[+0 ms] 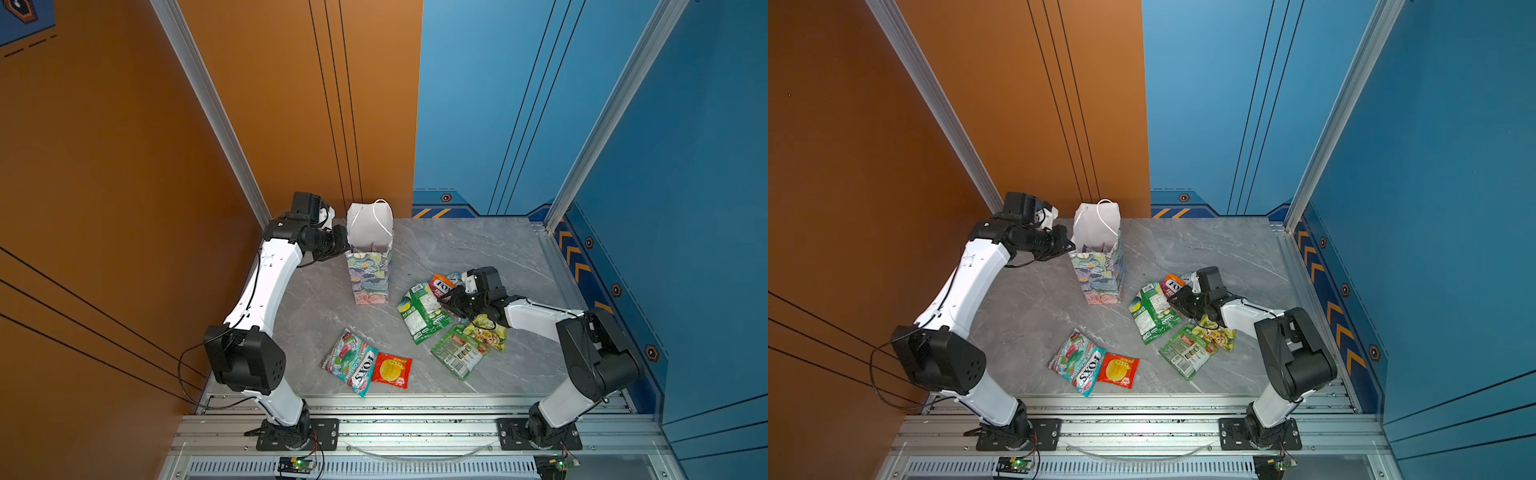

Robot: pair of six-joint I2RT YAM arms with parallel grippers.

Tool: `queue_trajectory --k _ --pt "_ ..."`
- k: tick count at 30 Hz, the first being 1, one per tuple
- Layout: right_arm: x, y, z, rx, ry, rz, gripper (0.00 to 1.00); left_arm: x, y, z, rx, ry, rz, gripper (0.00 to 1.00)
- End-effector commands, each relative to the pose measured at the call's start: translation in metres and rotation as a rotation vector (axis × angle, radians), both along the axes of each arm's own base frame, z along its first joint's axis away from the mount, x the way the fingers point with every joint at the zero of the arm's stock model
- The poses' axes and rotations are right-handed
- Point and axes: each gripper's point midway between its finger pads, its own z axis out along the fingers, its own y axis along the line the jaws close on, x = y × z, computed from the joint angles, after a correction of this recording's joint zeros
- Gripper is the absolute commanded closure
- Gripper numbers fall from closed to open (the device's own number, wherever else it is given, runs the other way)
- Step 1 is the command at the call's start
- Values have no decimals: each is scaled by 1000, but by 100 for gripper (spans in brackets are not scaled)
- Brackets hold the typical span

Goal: Place the snacks into the paper bag
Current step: Place the snack at the center of the table, then pick up the snack at the center of the table.

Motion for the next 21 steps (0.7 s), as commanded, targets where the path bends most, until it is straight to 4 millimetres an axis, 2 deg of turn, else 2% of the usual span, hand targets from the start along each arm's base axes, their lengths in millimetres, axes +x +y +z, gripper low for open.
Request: queue_trajectory --k 1,9,17,21 --pt "-2 11 2 34 -7 36 65 1 -7 9 -32 -17 -19 100" --pt "-21 30 -8 -1 15 154 58 1 -8 9 -33 -18 -21 100" --pt "-49 34 -31 -94 58 226 52 0 -8 8 -33 -16 -21 100" --pt "-55 40 -40 -90 71 237 49 0 -8 9 -33 -19 -21 100"
